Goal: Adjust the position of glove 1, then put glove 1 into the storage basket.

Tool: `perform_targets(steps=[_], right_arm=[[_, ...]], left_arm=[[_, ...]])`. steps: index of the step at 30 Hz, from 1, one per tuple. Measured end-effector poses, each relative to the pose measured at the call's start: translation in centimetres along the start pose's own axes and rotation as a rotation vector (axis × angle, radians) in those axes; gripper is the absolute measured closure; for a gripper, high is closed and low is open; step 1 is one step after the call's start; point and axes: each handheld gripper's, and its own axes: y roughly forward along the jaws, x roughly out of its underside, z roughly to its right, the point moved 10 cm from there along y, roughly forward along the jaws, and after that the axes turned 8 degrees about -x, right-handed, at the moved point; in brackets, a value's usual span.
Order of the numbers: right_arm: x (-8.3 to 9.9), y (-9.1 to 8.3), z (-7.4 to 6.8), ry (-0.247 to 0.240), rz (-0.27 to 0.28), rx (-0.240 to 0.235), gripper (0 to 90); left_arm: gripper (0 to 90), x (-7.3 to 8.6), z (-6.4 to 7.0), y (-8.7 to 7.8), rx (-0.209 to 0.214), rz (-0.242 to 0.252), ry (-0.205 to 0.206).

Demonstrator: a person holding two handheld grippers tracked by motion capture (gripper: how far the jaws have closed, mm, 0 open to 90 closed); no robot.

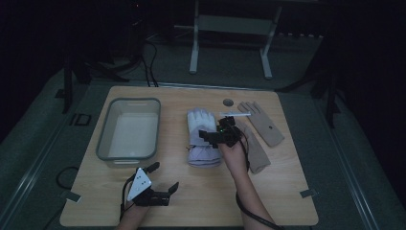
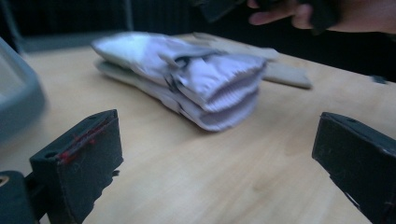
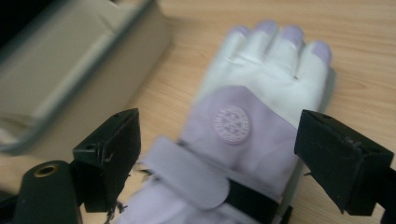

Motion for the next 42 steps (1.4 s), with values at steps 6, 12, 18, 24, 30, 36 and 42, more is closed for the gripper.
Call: perform_targets(steps=[6, 12, 18, 24, 30, 36, 42], right_arm=[[0.3, -3.2, -0.3, -0.162, -0.004, -0.034, 16.5], [1.2, -5.1, 0.5, -0.223, -0.042, -0.006, 15.0], [2.5, -5.8, 1.8, -0.160, -0.086, -0.013, 14.7], [1.4, -6.1, 1.8, -0.245, -0.015, -0.026, 17.9], [0.8, -5.9, 2.2, -0.220, -0.030, -0.019, 16.6], [-0.4, -5.2, 2.6, -0.186, 0.002, -0.031, 15.9], [-1.5, -3.5, 3.4, -0.099, -0.005, -0.039, 13.5]], left_arm=[[1.8, -0.5, 0.5, 0.2, 0.020, -0.052, -0.047], [1.8, -2.1, 1.3, 0.3, 0.090, -0.096, -0.090], [1.8, -4.7, 2.2, 1.6, 0.118, -0.142, -0.039], [1.8, -7.0, 2.2, 3.7, 0.131, -0.196, -0.003], [2.0, -8.3, 1.5, 5.9, 0.121, -0.258, -0.015], [2.1, -8.3, 0.6, 8.2, 0.088, -0.343, -0.042], [2.1, -7.2, 0.1, 10.4, 0.062, -0.429, -0.089]])
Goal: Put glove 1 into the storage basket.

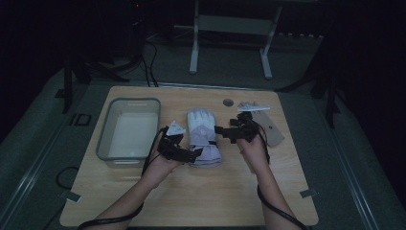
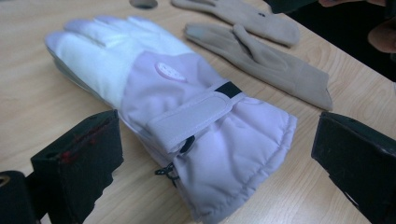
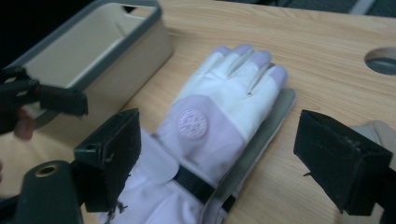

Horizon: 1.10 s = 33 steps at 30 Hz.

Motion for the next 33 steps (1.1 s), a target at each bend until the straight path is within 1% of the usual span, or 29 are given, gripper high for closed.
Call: perform_targets(steps=[1, 2, 3, 4, 5, 6, 7, 8, 10, 11, 12, 13, 14, 15, 16, 17, 19, 20, 21, 23, 25, 26, 27, 28, 29, 30, 31, 32, 33], right_arm=[[0.0, 0.5, 0.2, 0.004, -0.014, 0.013, 12.8], [0.0, 0.9, 0.4, -0.006, -0.017, 0.033, 12.8], [0.1, 1.4, 0.5, -0.031, -0.029, 0.043, 12.1], [0.3, 1.9, 0.4, -0.045, -0.042, 0.038, 11.7], [0.4, 2.5, 0.4, -0.040, -0.049, 0.028, 12.1], [0.6, 3.0, 0.5, -0.034, -0.068, 0.034, 13.8], [0.8, 3.5, 0.8, -0.034, -0.087, 0.049, 14.3], [0.9, 4.0, 1.1, -0.025, -0.086, 0.064, 17.2], [1.2, 4.7, 1.7, 0.008, -0.091, 0.074, 20.4], [1.3, 5.0, 2.0, 0.025, -0.088, 0.078, 21.4], [1.5, 5.3, 2.2, 0.038, -0.093, 0.073, 24.4], [1.7, 5.6, 2.3, 0.053, -0.091, 0.058, 32.3], [1.8, 5.7, 2.4, 0.070, -0.090, 0.044, 37.9], [1.8, 5.9, 2.3, 0.098, -0.082, 0.012, 38.9], [1.8, 6.0, 2.4, 0.127, -0.073, -0.002, 38.3], [1.9, 6.3, 2.5, 0.142, -0.092, -0.002, 35.9], [2.4, 6.9, 2.6, 0.144, -0.128, 0.022, 31.2], [2.7, 7.2, 2.7, 0.149, -0.150, 0.036, 31.1], [2.9, 7.4, 2.8, 0.165, -0.157, 0.043, 31.1], [3.6, 7.6, 3.2, 0.179, -0.177, 0.060, 32.3], [4.7, 7.9, 3.5, 0.207, -0.210, 0.060, 29.3], [5.2, 8.0, 3.7, 0.212, -0.230, 0.074, 28.9], [5.7, 8.1, 3.7, 0.224, -0.245, 0.076, 29.0], [6.1, 8.1, 3.8, 0.246, -0.253, 0.067, 29.1], [6.4, 8.1, 3.8, 0.265, -0.261, 0.052, 31.9], [6.5, 8.1, 3.8, 0.279, -0.259, 0.025, 36.1], [6.6, 8.1, 3.7, 0.281, -0.254, 0.004, 38.7], [6.7, 8.1, 3.6, 0.277, -0.255, -0.015, 43.9], [6.7, 8.1, 3.5, 0.279, -0.251, -0.035, 47.2]], left_arm=[[2.1, 0.1, 0.0, 0.3, 0.002, -0.012, -0.017], [2.1, 0.2, 0.0, 0.5, 0.013, -0.015, -0.026], [2.1, 0.3, -0.1, 0.7, -0.004, -0.017, -0.032], [2.1, 0.4, -0.1, 0.9, -0.001, -0.014, -0.051], [2.1, 0.5, 0.0, 1.1, 0.009, -0.017, -0.073], [2.1, 0.7, 0.0, 1.4, 0.000, -0.030, -0.078], [2.1, 0.9, 0.0, 1.6, -0.001, -0.037, -0.074], [2.1, 1.1, 0.1, 1.9, -0.002, -0.047, -0.072], [2.1, 1.5, 0.1, 2.5, -0.011, -0.076, -0.068], [2.1, 1.8, 0.0, 2.7, -0.019, -0.086, -0.079], [2.1, 2.0, 0.0, 2.9, -0.017, -0.090, -0.087], [2.1, 2.3, 0.1, 3.1, -0.003, -0.093, -0.092], [2.1, 2.6, 0.1, 3.3, -0.007, -0.103, -0.089], [2.1, 2.9, 0.0, 3.4, -0.013, -0.112, -0.087], [2.1, 3.2, 0.1, 3.7, -0.007, -0.119, -0.092], [2.1, 3.5, 0.1, 3.9, 0.001, -0.128, -0.103], [2.1, 3.7, 0.1, 4.1, 0.008, -0.129, -0.122], [6.0, 3.7, 0.0, 4.1, 0.010, -0.127, -0.121], [8.1, 3.8, 0.0, 4.3, 0.011, -0.136, -0.124], [8.2, 4.1, -0.1, 4.6, 0.005, -0.170, -0.123], [9.3, 4.6, -0.1, 5.0, 0.007, -0.194, -0.129], [10.0, 4.8, 0.0, 5.2, 0.016, -0.206, -0.131], [10.9, 5.2, -0.1, 5.4, 0.020, -0.217, -0.138], [10.9, 5.4, -0.1, 5.6, 0.024, -0.223, -0.147], [12.0, 5.6, 0.0, 5.7, 0.042, -0.225, -0.156], [15.0, 5.8, 0.0, 5.8, 0.052, -0.233, -0.160], [15.0, 5.9, 0.0, 6.0, 0.055, -0.238, -0.164], [16.6, 5.9, 0.2, 6.0, 0.073, -0.237, -0.166], [21.6, 5.9, 0.2, 6.0, 0.076, -0.237, -0.161]])
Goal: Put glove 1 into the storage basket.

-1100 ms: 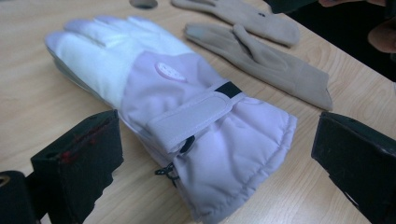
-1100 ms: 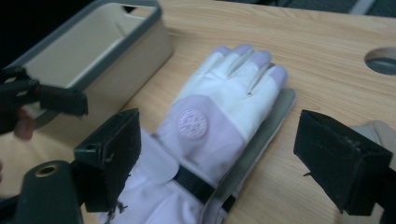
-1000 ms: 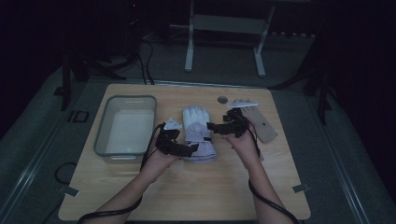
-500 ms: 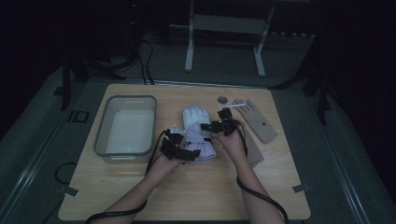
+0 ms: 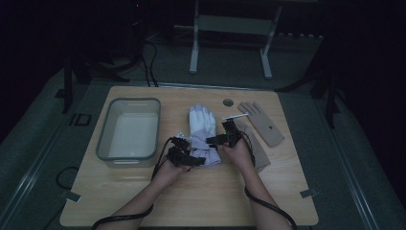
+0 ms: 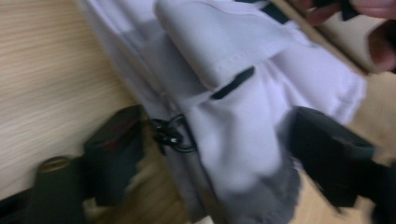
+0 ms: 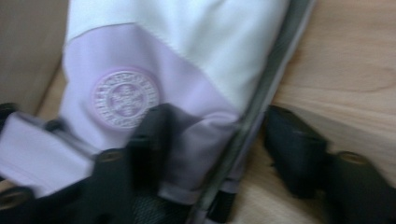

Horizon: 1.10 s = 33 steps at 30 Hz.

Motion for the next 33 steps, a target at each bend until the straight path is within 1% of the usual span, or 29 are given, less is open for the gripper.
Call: perform_targets(steps=[1, 2, 3, 4, 5, 6, 7, 10, 13, 16, 18, 19, 21, 22, 29, 33], right_arm=[[0.0, 0.0, -0.1, -0.001, 0.003, -0.002, 50.4], [0.1, 0.0, -0.2, -0.003, 0.000, -0.008, 53.6], [0.1, 0.0, -0.2, 0.000, -0.002, -0.009, 55.7], [0.1, 0.0, -0.3, 0.005, -0.002, -0.007, 58.5], [0.1, -0.1, -0.4, 0.007, -0.004, -0.006, 61.2], [0.1, -0.1, -0.4, -0.003, -0.006, 0.004, 63.1], [0.1, -0.1, -0.5, -0.001, -0.002, 0.014, 65.1], [0.0, -0.3, -0.8, -0.013, 0.007, 0.046, 70.9], [-0.1, -0.5, -1.1, -0.004, 0.031, 0.055, 73.9], [-0.3, -0.9, -1.4, -0.008, 0.047, 0.065, 74.7], [-0.5, -1.1, -1.7, -0.016, 0.063, 0.070, 74.7], [-0.7, -1.3, -1.8, -0.022, 0.069, 0.075, 74.7], [-1.0, -1.5, -2.1, -0.029, 0.077, 0.078, 74.6], [-1.1, -1.7, -2.2, -0.027, 0.083, 0.076, 74.6], [-2.0, -2.8, -3.3, -0.033, 0.111, 0.067, 74.7], [-2.7, -3.5, -4.1, -0.037, 0.131, 0.056, 74.6]], left_arm=[[22.4, 0.0, 0.1, 0.0, -0.006, -0.003, 0.011], [25.7, 0.0, 0.1, 0.0, -0.005, -0.010, 0.025], [27.8, 0.1, 0.1, 0.0, -0.007, -0.012, 0.029], [31.0, 0.1, 0.1, 0.0, -0.009, -0.016, 0.034], [37.2, 0.1, 0.1, -0.2, -0.013, -0.014, 0.052], [42.3, 0.1, 0.2, -0.3, -0.019, -0.009, 0.055], [46.2, 0.1, 0.3, -0.4, -0.025, -0.011, 0.063], [56.4, 0.0, 0.4, -0.7, -0.044, -0.008, 0.080], [62.5, -0.2, 0.5, -1.0, -0.053, -0.008, 0.082], [64.2, -0.5, 0.6, -1.3, -0.056, -0.011, 0.083], [65.1, -0.8, 0.5, -1.6, -0.066, -0.006, 0.086], [65.1, -0.9, 0.5, -1.8, -0.065, -0.006, 0.081], [65.2, -1.2, 0.5, -2.1, -0.063, -0.003, 0.085], [65.2, -1.4, 0.5, -2.3, -0.059, -0.001, 0.079], [65.9, -2.4, 0.6, -3.7, -0.065, 0.005, 0.104], [66.0, -3.2, 0.6, -4.9, -0.059, 0.012, 0.103]])
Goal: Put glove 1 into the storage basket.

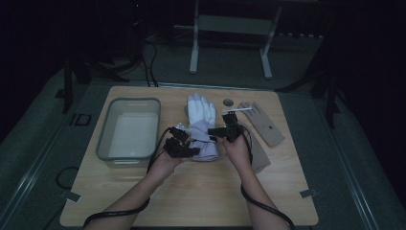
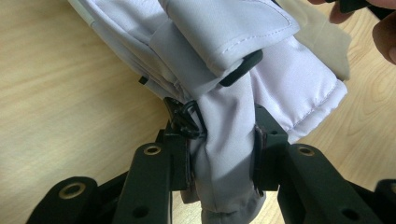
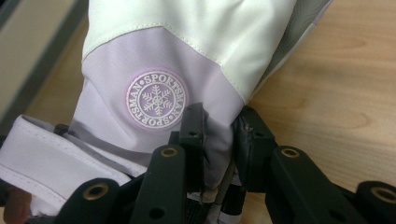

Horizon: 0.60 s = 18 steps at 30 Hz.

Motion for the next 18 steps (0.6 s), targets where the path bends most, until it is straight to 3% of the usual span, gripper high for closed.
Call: perform_targets(steps=[10, 18], right_arm=[[-2.8, -1.5, -2.5, -0.033, 0.046, -0.002, 74.6], [-4.7, -1.5, -4.5, -0.052, 0.064, -0.001, 74.7]], left_arm=[[66.5, -2.1, -0.8, -3.0, -0.029, 0.025, 0.037], [66.6, -3.0, -2.3, -4.9, -0.038, 0.032, 0.023]])
